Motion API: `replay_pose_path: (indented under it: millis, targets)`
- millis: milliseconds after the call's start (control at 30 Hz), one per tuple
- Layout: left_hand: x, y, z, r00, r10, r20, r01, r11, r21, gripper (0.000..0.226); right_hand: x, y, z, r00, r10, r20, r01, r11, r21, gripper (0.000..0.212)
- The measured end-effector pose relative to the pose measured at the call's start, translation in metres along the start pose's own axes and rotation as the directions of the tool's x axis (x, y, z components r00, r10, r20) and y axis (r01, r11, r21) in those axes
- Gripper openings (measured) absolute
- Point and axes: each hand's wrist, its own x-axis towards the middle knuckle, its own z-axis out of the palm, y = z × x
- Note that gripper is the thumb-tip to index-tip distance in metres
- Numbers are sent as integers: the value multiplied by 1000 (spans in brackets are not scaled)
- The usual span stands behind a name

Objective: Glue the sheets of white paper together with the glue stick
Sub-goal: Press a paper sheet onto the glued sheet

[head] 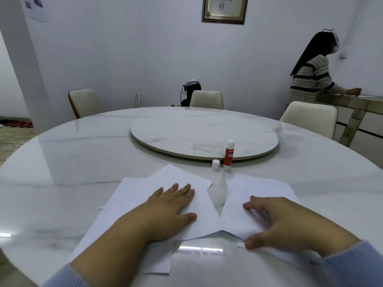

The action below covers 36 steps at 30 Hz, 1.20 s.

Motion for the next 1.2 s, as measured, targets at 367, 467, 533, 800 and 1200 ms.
replay_pose_path:
  millis: [367,467,533,800,1200]
  targets:
    - [1,-1,1,978,27,-209,-83,960,-268,50,-13,11,-36,878,64,-475,87,953,290,19]
    - [-1,2,-13,899,-159,-407,-188,700,-689,27,-25,-10,-58,804,176,-568,321,675,664,10]
    - [-7,-2,-28,889,-221,-400,-319,325,-890,24,-30,-30,-68,842,182,-507,422,362,831,11]
    - [-51,-26,-54,939,-74,-335,-343,-129,-931,66,13,-84,-34,993,-7,-116,114,-156,981,21]
    - [-59,-62,-29,787,-553,-274,175,626,-760,16,62,-87,25,994,107,7,-39,306,951,48]
